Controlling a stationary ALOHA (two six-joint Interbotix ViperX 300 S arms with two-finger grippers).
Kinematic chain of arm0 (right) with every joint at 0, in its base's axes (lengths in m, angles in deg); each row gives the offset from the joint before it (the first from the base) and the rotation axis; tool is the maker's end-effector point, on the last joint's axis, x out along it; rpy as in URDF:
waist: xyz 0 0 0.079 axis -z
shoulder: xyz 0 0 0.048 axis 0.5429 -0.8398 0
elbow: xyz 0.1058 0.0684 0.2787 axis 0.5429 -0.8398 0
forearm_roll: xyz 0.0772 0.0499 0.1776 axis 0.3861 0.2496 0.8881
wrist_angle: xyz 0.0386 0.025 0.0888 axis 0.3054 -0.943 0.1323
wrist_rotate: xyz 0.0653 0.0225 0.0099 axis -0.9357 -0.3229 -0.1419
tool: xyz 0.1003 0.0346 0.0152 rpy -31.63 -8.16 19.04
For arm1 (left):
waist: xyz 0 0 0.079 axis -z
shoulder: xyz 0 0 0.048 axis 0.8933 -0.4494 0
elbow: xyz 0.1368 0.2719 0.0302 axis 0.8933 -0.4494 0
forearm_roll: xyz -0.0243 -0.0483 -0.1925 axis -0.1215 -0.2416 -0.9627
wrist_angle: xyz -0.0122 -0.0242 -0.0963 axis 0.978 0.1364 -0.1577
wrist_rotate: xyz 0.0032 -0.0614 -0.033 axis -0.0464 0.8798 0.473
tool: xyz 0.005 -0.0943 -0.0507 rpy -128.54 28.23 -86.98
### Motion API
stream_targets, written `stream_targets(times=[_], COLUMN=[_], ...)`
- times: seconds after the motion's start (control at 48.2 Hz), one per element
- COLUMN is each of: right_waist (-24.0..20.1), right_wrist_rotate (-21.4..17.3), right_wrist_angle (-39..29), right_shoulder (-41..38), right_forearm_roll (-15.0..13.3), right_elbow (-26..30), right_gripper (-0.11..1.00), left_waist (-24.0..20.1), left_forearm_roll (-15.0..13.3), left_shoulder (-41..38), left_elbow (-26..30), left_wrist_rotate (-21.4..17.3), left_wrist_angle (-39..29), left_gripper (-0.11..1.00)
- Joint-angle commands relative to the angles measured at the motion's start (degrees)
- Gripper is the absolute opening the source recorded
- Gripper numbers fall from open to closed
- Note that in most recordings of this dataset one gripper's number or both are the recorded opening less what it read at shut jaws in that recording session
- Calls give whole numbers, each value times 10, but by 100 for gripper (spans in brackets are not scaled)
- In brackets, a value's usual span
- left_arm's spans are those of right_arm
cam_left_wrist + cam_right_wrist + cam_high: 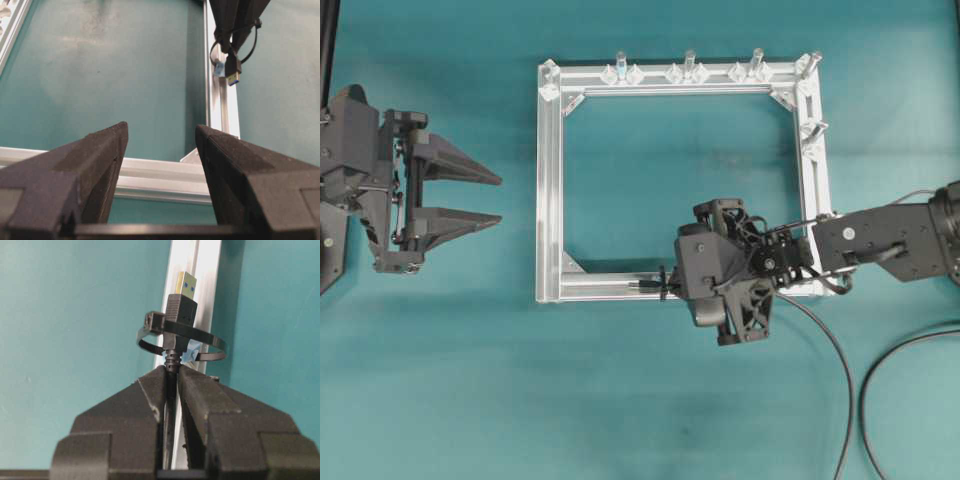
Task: Insert the wire through the string loop located in the center.
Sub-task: 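Push the USB plug leftward through the black zip-tie loop, then move the open left gripper to the plug emerging from the loop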
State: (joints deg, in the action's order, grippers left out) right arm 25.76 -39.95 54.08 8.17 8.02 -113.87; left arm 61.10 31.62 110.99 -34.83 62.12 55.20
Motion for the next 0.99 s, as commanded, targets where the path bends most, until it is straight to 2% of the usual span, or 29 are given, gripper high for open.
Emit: stream_targets(times=[0.0, 0.187, 0.332, 0.56, 0.974], right_waist=[0, 0, 0, 0, 0], right_wrist_rotate=[1, 1, 1, 1, 1], right_wrist_angle=[5, 5, 5, 5, 6], right_shoulder=[8, 8, 7, 8, 8], right_forearm_roll=[-1, -2, -2, -8, -9], right_elbow=[12, 13, 11, 11, 13], right_gripper=[10, 10, 10, 10, 10], left_waist=[2, 5, 12, 30, 47], left_forearm_roll=[1, -1, 0, 2, 4], left_shoulder=[1, 1, -4, -24, -184], left_elbow=[14, 15, 20, 41, 133], left_wrist_rotate=[-2, 4, 28, 29, 25], left_wrist_angle=[3, -2, -30, -49, -65], left_gripper=[59, 59, 59, 59, 59])
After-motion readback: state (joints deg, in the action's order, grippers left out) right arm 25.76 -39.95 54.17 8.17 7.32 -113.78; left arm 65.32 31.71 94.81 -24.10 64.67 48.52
